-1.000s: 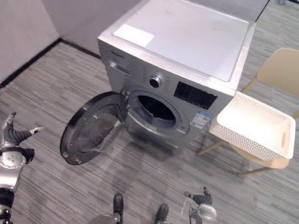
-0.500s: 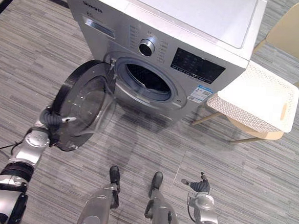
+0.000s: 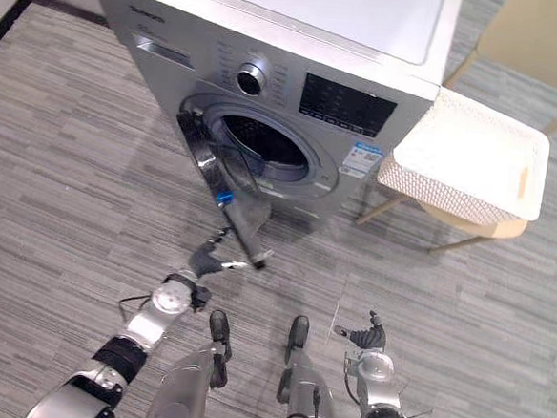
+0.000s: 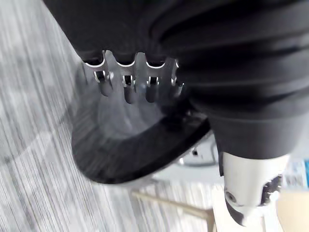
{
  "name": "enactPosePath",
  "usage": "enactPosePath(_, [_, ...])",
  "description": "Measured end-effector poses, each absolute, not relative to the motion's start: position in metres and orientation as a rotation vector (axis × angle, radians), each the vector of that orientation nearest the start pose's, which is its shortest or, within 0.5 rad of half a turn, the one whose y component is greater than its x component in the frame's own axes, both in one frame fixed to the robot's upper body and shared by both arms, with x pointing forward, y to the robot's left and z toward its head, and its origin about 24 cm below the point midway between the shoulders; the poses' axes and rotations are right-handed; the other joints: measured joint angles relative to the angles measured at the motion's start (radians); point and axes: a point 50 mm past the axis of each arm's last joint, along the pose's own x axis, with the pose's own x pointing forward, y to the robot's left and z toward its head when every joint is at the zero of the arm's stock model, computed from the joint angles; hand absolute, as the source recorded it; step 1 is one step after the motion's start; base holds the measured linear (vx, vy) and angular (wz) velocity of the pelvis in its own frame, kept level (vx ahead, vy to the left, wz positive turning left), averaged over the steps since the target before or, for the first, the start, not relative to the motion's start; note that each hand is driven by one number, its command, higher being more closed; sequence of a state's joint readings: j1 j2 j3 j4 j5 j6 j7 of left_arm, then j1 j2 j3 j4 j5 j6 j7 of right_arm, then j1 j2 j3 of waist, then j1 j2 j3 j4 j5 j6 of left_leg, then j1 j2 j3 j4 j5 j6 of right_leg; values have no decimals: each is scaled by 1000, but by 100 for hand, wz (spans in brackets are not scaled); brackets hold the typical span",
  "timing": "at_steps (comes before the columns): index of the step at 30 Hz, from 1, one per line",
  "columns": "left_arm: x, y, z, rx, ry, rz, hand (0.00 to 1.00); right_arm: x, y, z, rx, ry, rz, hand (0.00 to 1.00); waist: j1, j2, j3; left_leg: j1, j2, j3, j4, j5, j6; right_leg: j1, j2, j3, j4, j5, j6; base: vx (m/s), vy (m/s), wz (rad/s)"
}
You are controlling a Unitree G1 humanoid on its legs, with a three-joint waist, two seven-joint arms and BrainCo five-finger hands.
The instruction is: Pick up the laundry basket with both hands and put the clothes into the washing machine.
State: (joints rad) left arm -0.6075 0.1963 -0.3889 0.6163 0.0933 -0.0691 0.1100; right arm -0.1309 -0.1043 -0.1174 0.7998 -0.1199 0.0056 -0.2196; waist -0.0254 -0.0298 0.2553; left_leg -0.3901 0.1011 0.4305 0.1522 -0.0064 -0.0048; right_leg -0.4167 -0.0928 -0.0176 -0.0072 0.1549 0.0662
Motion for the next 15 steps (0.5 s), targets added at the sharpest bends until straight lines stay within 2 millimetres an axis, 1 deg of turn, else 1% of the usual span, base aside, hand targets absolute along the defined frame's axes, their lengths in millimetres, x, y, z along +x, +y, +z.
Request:
enactPosePath(1, [368,101,98,560,-132,-240,0,221,-210,-90,-247,647,-290,0,-14,1,14,-4,4,27,3,-5,6,-17,0,28,-3,10,4,-34,1,-63])
enactPosePath(2, [377,107,112,593,-155,-213,0,222,-210,-89,-248,640,-291,0,-16,1,18,-9,5,42,6,-8,9,-29,1,46,-5,16,7,-50,-2,-63])
enactPosePath(3, [395,125,142,665,-187,-135,0,225,-211,-85,-253,618,-292,0,-29,-1,26,-30,7,69,13,-14,13,-58,1,76,-15,29,18,-63,-2,-64])
enactPosePath(4, [408,147,172,738,-210,-46,0,229,-210,-81,-265,597,-282,0,-45,-7,34,-60,14,98,32,-24,19,-91,2,105,-23,47,20,-62,4,-65])
enactPosePath(5, [412,159,187,786,-221,4,0,230,-210,-79,-264,584,-282,0,-49,-10,38,-77,21,113,47,-32,19,-106,2,119,-31,53,24,-49,4,-64])
enactPosePath(6, [417,179,210,859,-228,80,0,232,-210,-76,-266,568,-283,0,-55,-15,47,-110,38,134,81,-51,18,-133,6,141,-45,66,34,-30,-3,-47])
enactPosePath(7, [417,184,212,897,-215,81,0,231,-211,-75,-268,563,-288,0,-52,-14,52,-122,47,141,103,-57,20,-138,10,151,-51,74,36,-18,-23,-53])
enactPosePath(8, [417,189,203,928,-170,89,0,230,-211,-73,-274,549,-292,0,-43,-12,55,-148,75,150,149,-82,16,-150,23,160,-57,84,31,2,-49,-35])
enactPosePath(9, [417,195,203,928,-146,114,0,232,-207,-70,-274,529,-284,0,-47,-13,56,-174,98,148,184,-100,12,-157,34,158,-66,84,36,8,-72,-30])
enactPosePath(10, [418,197,208,923,-153,130,0,233,-205,-64,-261,479,-287,0,-46,-14,56,-211,129,143,235,-116,7,-174,49,150,-67,85,36,20,-82,-11])
enactPosePath(11, [417,198,206,925,-146,131,0,233,-205,-62,-248,463,-292,0,-45,-14,56,-224,142,137,253,-123,7,-175,56,143,-67,90,30,23,-66,-4])
enactPosePath(15, [418,194,204,866,-146,136,0,228,-205,-60,-227,443,-309,0,-44,-14,56,-232,151,94,269,-126,7,-154,62,99,-66,93,25,47,-46,21])
